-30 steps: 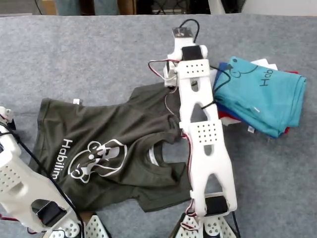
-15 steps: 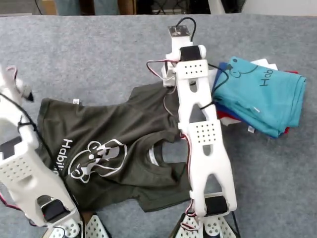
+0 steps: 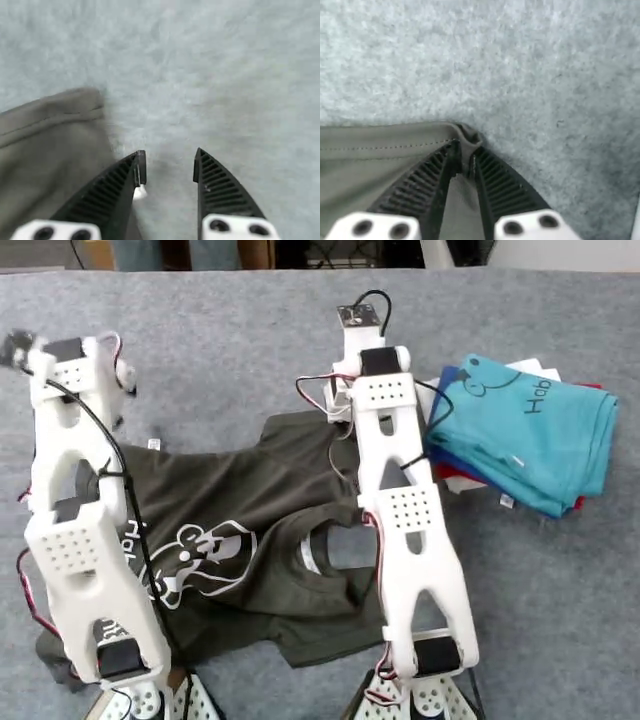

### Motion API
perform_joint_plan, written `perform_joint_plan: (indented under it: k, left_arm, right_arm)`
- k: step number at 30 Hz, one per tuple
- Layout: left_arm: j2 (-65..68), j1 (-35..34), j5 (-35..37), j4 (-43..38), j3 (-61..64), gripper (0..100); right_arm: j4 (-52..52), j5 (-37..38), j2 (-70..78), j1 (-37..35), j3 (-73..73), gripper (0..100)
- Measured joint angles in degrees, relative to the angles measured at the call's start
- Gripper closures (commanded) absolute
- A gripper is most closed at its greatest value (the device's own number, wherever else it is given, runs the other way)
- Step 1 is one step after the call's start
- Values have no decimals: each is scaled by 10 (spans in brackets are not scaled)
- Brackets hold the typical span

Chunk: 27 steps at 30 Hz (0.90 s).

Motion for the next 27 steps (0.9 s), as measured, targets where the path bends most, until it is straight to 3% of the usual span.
perform_joint_plan:
  k: [5,19,27]
  left_arm:
    - [50,-17,4,66,-38,819]
    - [129,-71,4,147,-166,819]
    - [136,-62,5,202,-283,820]
  right_arm:
    - [0,0,18,0,-31,984]
    - [0,0,18,0,-33,984]
    - [0,0,18,0,-33,984]
